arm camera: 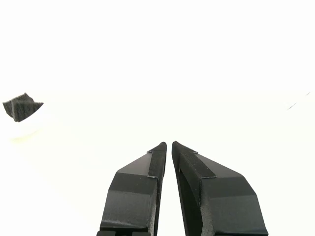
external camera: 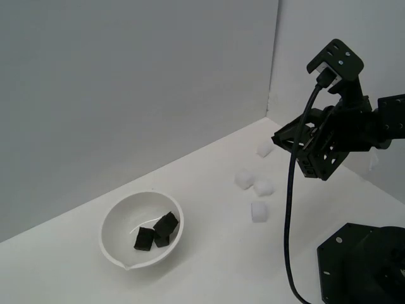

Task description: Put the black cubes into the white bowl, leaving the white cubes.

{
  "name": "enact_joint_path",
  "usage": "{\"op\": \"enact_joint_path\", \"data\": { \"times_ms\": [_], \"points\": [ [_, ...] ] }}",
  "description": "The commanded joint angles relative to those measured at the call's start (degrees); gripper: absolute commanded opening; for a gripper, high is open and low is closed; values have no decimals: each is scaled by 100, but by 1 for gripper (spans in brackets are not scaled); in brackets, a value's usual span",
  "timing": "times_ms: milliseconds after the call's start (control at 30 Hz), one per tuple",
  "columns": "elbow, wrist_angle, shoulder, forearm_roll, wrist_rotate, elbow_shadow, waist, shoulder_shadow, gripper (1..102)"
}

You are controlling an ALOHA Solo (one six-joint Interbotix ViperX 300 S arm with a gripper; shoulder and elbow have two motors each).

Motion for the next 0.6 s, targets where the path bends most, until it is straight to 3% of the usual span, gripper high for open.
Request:
{"op": "enact_joint_path", "data": {
  "times_ms": [0, 267, 567],
  "points": [
    [62, -53, 448, -53, 79, 70, -26, 466, 3],
    [281, 62, 2083, -53, 0, 272, 26, 2118, 3],
    [352, 229, 2944, -26, -26, 343, 149, 2971, 3]
  ]
}}
